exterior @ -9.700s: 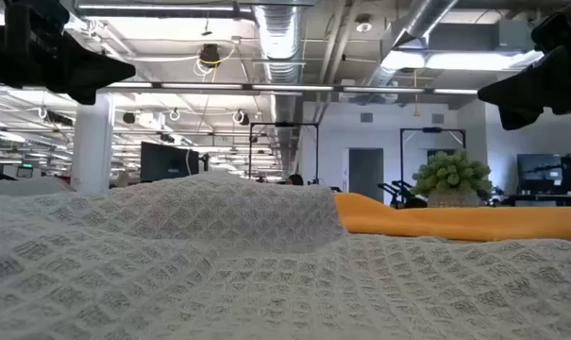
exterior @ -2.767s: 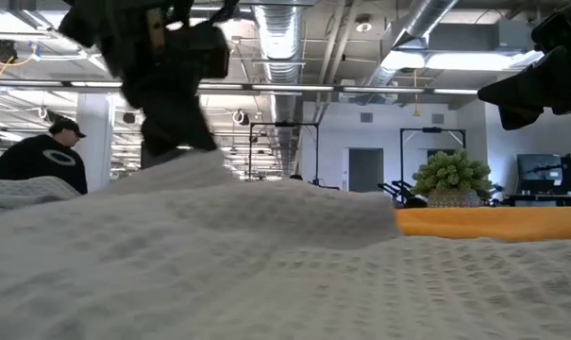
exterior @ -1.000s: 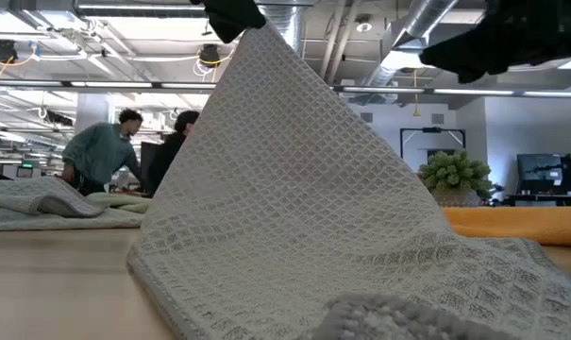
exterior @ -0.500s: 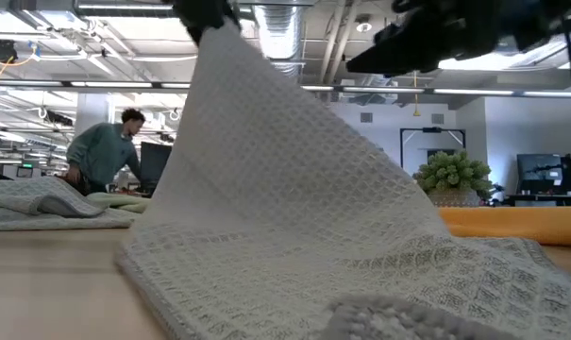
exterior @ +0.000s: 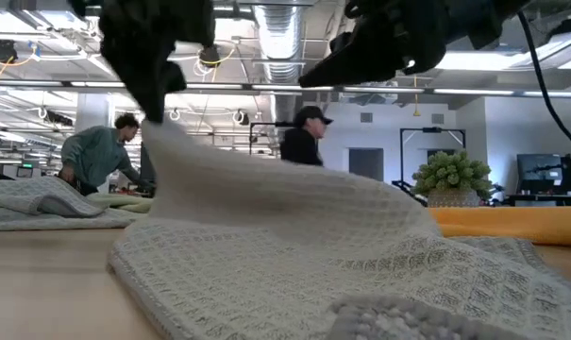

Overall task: Fold microfiber towels
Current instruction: Fold the bottom gray towel

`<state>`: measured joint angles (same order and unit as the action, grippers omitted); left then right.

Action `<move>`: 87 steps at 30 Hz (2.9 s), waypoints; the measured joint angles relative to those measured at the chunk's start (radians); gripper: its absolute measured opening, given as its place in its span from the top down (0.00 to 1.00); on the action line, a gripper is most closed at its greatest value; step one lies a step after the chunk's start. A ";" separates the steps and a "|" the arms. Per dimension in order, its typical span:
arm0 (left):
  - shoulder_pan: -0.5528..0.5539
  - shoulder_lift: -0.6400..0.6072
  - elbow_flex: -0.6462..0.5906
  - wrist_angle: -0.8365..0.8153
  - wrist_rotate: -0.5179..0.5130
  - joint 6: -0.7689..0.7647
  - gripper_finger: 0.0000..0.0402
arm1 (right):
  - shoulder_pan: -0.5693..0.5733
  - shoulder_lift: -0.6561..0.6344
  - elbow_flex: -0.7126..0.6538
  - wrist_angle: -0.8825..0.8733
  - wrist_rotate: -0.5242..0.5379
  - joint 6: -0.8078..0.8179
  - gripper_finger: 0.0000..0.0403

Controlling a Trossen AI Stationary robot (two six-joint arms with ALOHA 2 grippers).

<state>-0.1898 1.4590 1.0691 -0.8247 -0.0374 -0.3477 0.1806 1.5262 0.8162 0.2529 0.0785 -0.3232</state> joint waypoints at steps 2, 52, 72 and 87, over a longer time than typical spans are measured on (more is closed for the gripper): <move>0.001 0.000 -0.040 0.019 -0.003 -0.018 1.00 | 0.000 -0.001 0.001 -0.024 0.000 0.001 0.72; 0.173 0.000 -0.241 0.223 0.088 -0.170 0.70 | 0.015 -0.008 0.000 -0.245 -0.052 0.114 0.72; 0.171 0.000 -0.241 0.314 0.074 -0.083 0.99 | 0.015 -0.008 0.000 -0.246 -0.052 0.114 0.72; 0.042 0.000 0.030 0.263 0.051 0.527 1.00 | -0.038 0.003 0.000 -0.080 -0.051 0.114 0.72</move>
<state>-0.1476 1.4586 1.0987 -0.5616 0.0134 0.1798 0.1427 1.5291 0.8158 0.1725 0.0273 -0.2092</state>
